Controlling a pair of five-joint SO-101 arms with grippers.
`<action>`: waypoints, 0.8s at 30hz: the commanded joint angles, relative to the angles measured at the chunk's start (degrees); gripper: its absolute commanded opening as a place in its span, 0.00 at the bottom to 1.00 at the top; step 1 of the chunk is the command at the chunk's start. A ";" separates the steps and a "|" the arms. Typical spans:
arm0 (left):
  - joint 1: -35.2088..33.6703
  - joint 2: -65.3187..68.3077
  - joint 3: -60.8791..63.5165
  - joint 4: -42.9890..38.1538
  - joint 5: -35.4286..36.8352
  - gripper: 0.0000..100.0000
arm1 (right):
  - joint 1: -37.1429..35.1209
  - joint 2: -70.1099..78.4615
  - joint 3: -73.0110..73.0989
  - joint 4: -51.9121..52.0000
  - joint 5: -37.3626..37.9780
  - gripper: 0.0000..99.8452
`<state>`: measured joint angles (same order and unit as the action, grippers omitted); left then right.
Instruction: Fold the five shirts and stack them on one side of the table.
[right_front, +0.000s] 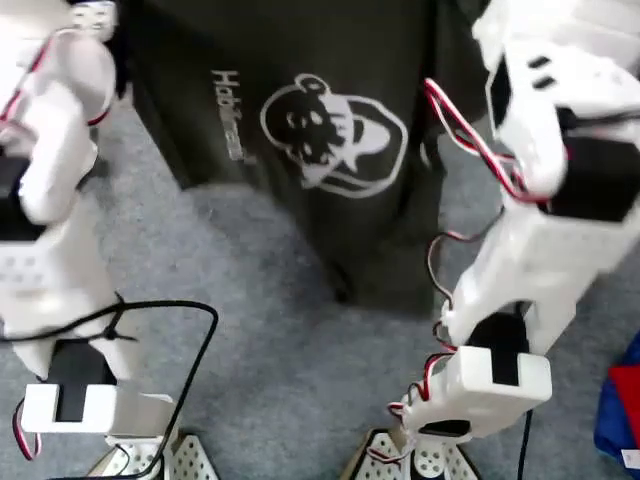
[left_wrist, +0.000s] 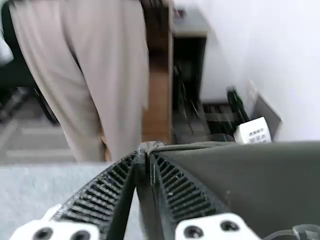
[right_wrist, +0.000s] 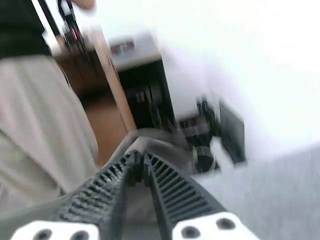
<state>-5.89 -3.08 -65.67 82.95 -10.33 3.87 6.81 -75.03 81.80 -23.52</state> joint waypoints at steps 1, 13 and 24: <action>-2.37 -0.84 -8.79 0.88 -0.26 0.02 | 1.54 -3.56 -10.42 -1.14 0.26 0.00; 3.25 -0.75 -29.10 17.85 -5.01 0.02 | 0.04 -7.69 -9.19 5.27 6.77 0.01; 6.07 1.27 -16.00 13.01 -1.14 0.02 | 0.22 -4.00 17.19 13.36 9.41 0.01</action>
<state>-2.55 -2.99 -85.98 99.91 -14.64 0.62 2.77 -62.11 94.90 -14.37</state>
